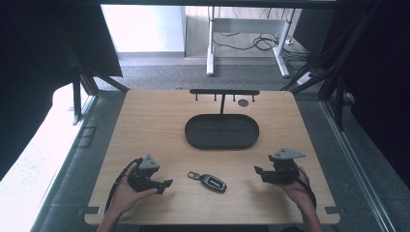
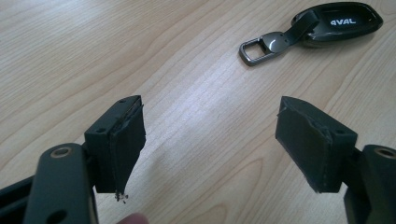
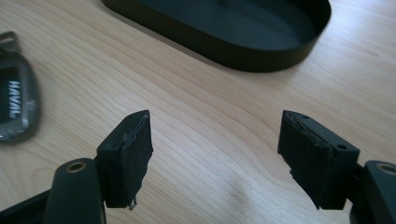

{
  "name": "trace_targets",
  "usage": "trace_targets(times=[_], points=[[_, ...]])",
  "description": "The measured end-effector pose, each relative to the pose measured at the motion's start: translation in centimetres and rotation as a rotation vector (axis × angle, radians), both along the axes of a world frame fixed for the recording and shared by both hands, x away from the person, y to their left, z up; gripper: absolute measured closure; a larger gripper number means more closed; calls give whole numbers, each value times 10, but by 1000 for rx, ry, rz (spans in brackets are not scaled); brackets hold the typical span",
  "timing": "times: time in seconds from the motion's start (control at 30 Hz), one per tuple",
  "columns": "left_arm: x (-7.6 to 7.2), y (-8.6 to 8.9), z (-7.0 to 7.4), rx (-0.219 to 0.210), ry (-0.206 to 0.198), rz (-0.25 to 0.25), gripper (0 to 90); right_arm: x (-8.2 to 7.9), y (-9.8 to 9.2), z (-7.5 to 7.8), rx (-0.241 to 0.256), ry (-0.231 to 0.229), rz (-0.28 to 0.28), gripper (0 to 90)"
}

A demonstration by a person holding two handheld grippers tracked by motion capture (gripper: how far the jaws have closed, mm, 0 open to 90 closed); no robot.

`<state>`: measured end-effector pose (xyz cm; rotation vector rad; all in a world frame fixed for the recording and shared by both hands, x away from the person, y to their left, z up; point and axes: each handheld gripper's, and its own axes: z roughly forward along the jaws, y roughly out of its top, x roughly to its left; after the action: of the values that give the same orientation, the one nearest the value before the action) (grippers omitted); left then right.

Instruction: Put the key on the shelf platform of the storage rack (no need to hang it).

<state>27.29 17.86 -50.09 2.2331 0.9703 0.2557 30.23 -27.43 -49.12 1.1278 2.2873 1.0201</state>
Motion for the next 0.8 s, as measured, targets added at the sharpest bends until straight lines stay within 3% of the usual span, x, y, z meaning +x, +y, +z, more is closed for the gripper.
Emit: trace_targets(times=[0.07,0.23,0.37,0.63,0.8], points=[[0,0,1,0,-4,-5,244,0,5,4,-4,0,15,262],[-2,0,4,-2,-15,-20,244,-1,25,14,-77,18,82,280],[-3,-2,4,5,-14,-29,244,-2,43,23,-87,34,134,297],[-3,-3,3,9,-7,-21,244,4,71,26,-102,84,226,320],[-3,-3,3,10,-9,-25,244,5,85,24,-161,88,260,319]])
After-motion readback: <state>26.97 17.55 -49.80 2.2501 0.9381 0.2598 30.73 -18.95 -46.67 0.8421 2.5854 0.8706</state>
